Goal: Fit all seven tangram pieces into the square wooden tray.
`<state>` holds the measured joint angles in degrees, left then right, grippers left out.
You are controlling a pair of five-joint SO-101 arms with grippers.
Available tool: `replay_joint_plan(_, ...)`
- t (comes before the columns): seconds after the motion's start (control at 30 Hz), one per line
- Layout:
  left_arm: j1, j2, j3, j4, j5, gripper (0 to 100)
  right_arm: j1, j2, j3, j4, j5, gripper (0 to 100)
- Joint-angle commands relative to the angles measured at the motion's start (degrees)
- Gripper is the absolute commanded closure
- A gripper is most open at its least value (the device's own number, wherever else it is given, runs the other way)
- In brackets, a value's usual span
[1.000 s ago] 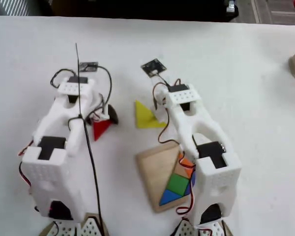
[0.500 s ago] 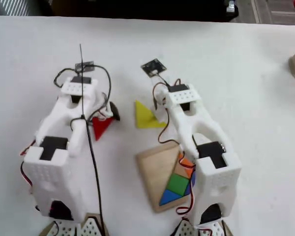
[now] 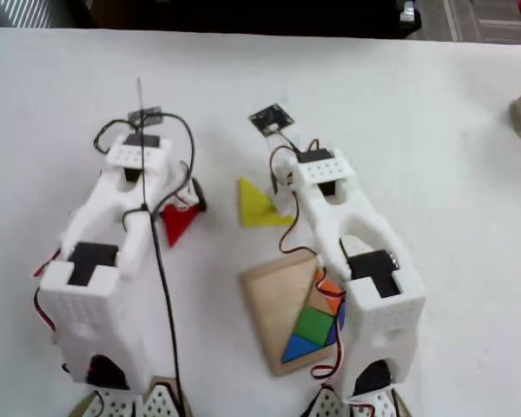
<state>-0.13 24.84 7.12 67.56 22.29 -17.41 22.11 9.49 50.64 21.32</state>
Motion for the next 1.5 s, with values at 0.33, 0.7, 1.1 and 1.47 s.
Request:
replay_joint_plan(0.33, -0.48, -2.15, -0.97, -1.85, -2.81, 88, -0.57, -0.40, -2.46, -1.01, 0.97, 75.8)
replay_joint_plan(0.7, -0.57, -2.77, -0.97, -1.32, -8.18, 80, -0.57, -0.40, -2.46, -1.01, 0.97, 75.8)
replay_joint_plan(1.1, -0.75, -6.90, 6.15, -5.54, -7.74, 74, -0.57, -0.40, -2.46, -0.92, 0.97, 75.8)
replay_joint_plan(1.47, -0.66, -6.81, 6.24, -5.89, -7.65, 74, -0.57, -0.40, -2.46, -0.84, 0.97, 75.8)
